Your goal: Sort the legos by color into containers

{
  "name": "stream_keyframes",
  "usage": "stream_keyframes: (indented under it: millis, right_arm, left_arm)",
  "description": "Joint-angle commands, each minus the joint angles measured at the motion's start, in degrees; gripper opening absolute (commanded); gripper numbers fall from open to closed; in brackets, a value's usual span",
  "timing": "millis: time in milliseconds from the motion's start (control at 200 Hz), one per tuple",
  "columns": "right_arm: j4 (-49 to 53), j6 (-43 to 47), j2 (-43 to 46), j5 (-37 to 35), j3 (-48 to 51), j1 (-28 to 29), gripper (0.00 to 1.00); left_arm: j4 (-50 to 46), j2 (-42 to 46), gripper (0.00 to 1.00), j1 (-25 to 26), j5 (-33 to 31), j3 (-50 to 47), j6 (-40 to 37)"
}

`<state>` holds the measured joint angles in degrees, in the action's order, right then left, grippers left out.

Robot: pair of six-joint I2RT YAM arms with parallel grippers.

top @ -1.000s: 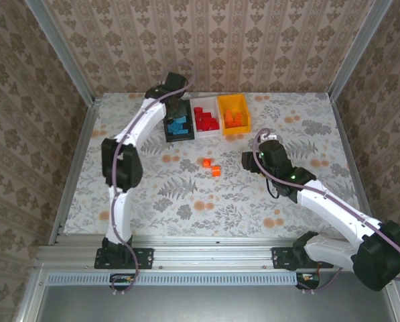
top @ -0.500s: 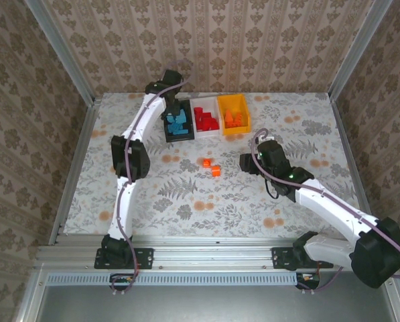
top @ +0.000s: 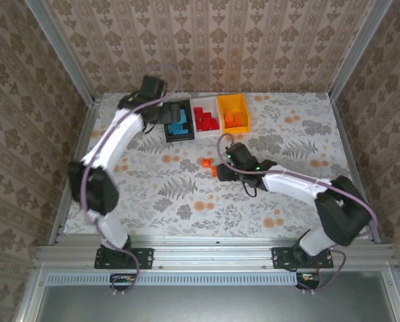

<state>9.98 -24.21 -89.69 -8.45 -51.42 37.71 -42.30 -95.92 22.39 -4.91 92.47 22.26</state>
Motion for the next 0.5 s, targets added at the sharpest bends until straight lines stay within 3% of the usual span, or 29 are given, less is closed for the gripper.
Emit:
stream_keyframes:
  millis: [0, 145, 290, 395, 495]
  right_arm:
    - [0.8, 0.9, -5.7, 2.2, -4.3, 1.3, 0.74]
    - [2.1, 1.3, -11.6, 0.7, -9.2, 2.3, 0.76]
    - [3.3, 0.9, -17.2, -1.5, -13.9, 2.3, 0.74]
    - [5.5, 0.9, -20.5, -4.0, -17.5, 2.2, 0.65]
    - [5.8, -0.6, -21.4, -5.1, -17.8, 2.3, 0.50]
  left_arm:
    - [10.9, 12.2, 1.00, -1.8, 7.7, -18.5, 5.1]
    - [15.5, 26.5, 1.00, -3.6, 11.9, -38.5, 9.0]
    - [15.9, 37.2, 1.00, -4.9, 13.9, -50.0, 11.7]
    - [15.2, 43.2, 1.00, -5.7, 14.1, -54.5, 13.4]
    - [15.4, 47.5, 1.00, -6.5, 15.0, -58.0, 14.7]
